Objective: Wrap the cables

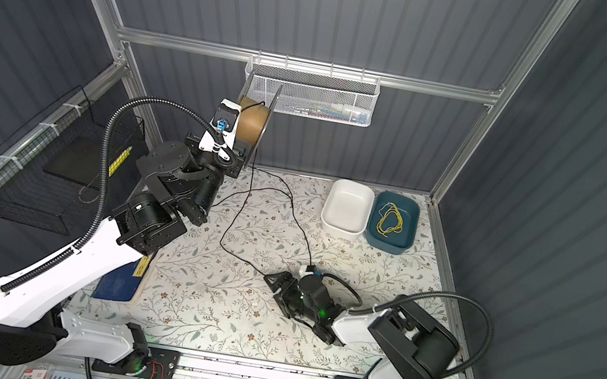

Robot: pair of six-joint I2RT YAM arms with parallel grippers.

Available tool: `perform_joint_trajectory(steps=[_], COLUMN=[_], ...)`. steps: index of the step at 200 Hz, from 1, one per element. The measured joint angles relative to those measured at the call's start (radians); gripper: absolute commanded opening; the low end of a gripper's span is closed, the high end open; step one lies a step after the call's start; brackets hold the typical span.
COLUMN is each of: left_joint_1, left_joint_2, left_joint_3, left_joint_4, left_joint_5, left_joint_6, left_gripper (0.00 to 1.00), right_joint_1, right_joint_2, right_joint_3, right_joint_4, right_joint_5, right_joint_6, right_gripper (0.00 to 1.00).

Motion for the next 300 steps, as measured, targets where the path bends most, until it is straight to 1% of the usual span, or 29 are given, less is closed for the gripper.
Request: perform_joint_trajectory(steps=[35, 54, 74, 96, 124, 149, 177, 207, 234, 257, 279, 300], left_joint_1=[0.000, 0.000, 0.000, 0.000, 0.000, 0.000, 0.000, 0.000, 0.000, 0.000, 0.000, 0.000], left_joint_2=[0.004, 0.004, 0.004, 0.004, 0.004, 0.003, 0.003, 0.003, 0.003, 0.003, 0.003, 0.001], left_joint_3=[0.022, 0.023, 0.023, 0.037, 0.070, 0.079, 0.079, 0.079, 0.081, 0.083, 0.089, 0.090], left_joint_4=[-0.003, -0.010, -0.017, -0.032, -0.044, -0.045, -0.048, -0.053, -0.055, -0.057, -0.060, -0.060], left_joint_5=[0.011, 0.011, 0.011, 0.012, 0.015, 0.015, 0.016, 0.019, 0.019, 0.022, 0.022, 0.022], left_joint_6=[0.002, 0.002, 0.002, 0.003, 0.006, 0.007, 0.007, 0.006, 0.006, 0.006, 0.006, 0.006], left_gripper=[0.00, 0.00, 0.00, 0.00, 0.00, 0.00, 0.00, 0.00, 0.00, 0.00, 0.00, 0.00], right_joint_1=[0.046, 0.060, 0.081, 0.112, 0.148, 0.167, 0.153, 0.100, 0.068, 0.068, 0.071, 0.082], right_joint_2=[0.169, 0.221, 0.248, 0.248, 0.241, 0.282, 0.354, 0.399, 0.439, 0.467, 0.468, 0.470], right_joint_3=[0.160, 0.252, 0.329, 0.365, 0.366, 0.375, 0.426, 0.503, 0.567, 0.598, 0.610, 0.622], right_joint_4=[0.128, 0.171, 0.173, 0.142, 0.092, 0.090, 0.074, 0.031, 0.009, -0.017, -0.055, -0.069], right_joint_5=[0.045, 0.082, 0.134, 0.179, 0.221, 0.252, 0.285, 0.314, 0.334, 0.339, 0.344, 0.348], right_joint_6=[0.090, 0.146, 0.212, 0.262, 0.331, 0.389, 0.417, 0.430, 0.456, 0.472, 0.476, 0.488], right_gripper=[0.88, 0.89, 0.89, 0.90, 0.91, 0.91, 0.91, 0.92, 0.90, 0.90, 0.89, 0.90])
